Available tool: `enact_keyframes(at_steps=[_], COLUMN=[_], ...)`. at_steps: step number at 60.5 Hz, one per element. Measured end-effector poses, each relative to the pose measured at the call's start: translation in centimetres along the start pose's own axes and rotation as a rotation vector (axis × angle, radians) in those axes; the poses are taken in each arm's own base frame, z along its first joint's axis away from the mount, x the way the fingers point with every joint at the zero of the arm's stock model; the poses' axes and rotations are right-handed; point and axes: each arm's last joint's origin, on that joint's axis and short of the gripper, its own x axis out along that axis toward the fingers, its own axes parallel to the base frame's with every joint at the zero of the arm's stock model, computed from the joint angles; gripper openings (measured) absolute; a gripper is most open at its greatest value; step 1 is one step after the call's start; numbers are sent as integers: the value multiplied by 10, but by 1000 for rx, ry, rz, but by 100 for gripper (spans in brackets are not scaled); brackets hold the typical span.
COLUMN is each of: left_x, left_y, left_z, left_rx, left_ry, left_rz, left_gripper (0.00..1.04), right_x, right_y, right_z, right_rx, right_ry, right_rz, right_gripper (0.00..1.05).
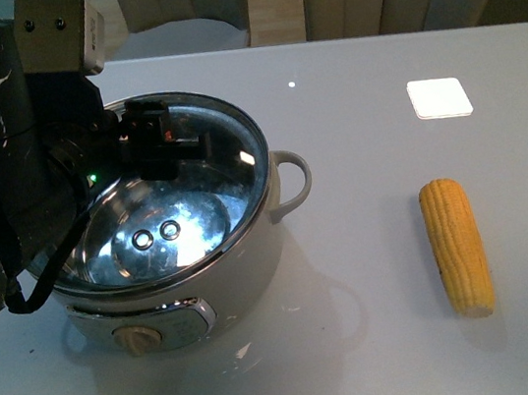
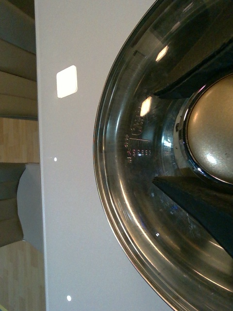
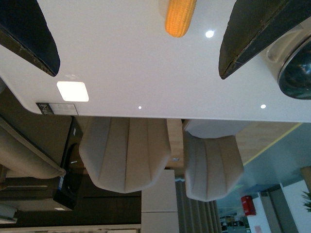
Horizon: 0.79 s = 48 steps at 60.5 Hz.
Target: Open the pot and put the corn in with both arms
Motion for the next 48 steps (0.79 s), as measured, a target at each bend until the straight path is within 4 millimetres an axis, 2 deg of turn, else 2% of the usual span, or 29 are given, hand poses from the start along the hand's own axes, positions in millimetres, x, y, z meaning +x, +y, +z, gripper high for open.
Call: enact_keyframes(at_steps=[15,33,40,48], left_x=[-5,-22,-28,-37], left_y=[6,26,40,81], left_z=[15,55,65,59], left_rx=[-2,-31,-45,-81], left_ry=[1,-79,-113,-135], left_rz=[14,60,71,151], left_gripper=[41,41,41,41], right_x=[0,0,0,0], right_y=[0,0,0,0], right_z=[0,0,0,0], right_rx=[0,0,0,0], right_ry=[0,0,0,0], right_rz=[0,0,0,0], right_gripper=[96,96,96,96])
